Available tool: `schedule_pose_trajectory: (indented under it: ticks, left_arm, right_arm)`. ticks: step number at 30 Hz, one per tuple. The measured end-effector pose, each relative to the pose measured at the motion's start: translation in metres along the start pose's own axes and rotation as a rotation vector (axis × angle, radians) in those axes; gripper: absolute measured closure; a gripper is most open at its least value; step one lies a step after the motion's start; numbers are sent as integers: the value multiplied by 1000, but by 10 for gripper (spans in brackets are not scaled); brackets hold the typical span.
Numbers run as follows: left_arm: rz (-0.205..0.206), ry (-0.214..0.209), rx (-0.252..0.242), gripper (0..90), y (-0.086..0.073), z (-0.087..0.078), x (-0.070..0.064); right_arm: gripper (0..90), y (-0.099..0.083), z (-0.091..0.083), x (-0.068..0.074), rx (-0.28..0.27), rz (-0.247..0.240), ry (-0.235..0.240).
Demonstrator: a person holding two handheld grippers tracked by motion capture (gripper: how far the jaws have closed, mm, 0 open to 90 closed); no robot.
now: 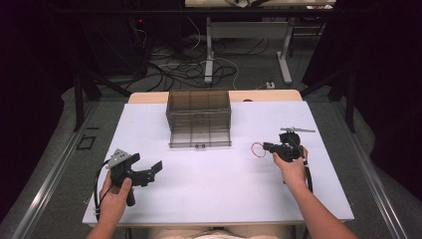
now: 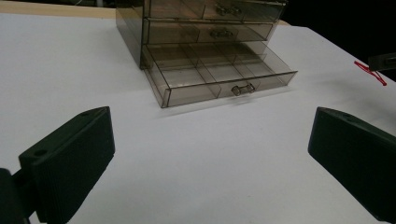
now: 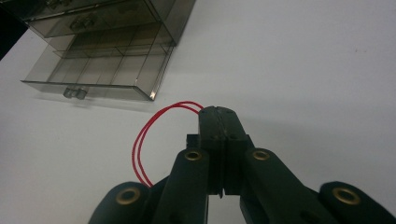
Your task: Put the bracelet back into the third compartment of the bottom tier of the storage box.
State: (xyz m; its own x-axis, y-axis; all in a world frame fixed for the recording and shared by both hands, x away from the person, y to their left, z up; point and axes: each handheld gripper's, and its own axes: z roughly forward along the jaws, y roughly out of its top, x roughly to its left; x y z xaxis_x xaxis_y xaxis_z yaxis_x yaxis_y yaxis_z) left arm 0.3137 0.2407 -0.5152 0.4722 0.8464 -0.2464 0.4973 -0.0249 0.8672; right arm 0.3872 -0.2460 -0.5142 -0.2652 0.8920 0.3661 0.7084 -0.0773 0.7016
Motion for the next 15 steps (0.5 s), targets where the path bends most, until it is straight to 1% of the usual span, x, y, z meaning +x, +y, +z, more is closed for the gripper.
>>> schedule_pose_trajectory:
  ticks: [2, 3, 5, 6, 8, 11, 12, 13, 14, 15]
  left_arm:
    - [-4, -1, 0, 5, 0, 0, 0]
    - [1, 0, 1, 6, 0, 0, 0]
    - [-3, -1, 1, 6, 0, 0, 0]
    - [-3, -1, 2, 6, 0, 0, 0]
    - [-4, -1, 3, 6, 0, 0, 0]
    - [-4, -1, 3, 6, 0, 0, 0]
    - [-4, -2, 3, 6, 0, 0, 0]
    - [-4, -1, 4, 6, 0, 0, 0]
    - [-3, -1, 3, 6, 0, 0, 0]
    - [-3, -1, 3, 6, 0, 0, 0]
  right_arm:
    - [900, 1, -1, -1, -2, -6, 9]
    - [900, 2, -2, 0, 2, 8, 14]
    - [900, 2, -3, 0, 3, 8, 14]
    - [900, 3, -3, 1, 6, 19, 18]
    - [900, 4, -4, 2, 3, 26, 20]
    - [900, 5, -6, 4, 3, 22, 22]
    - [900, 7, -5, 5, -10, 19, 28]
    - [900, 8, -6, 5, -12, 14, 29]
    - [900, 9, -6, 7, -10, 24, 30]
    - [900, 9, -6, 7, -10, 24, 30]
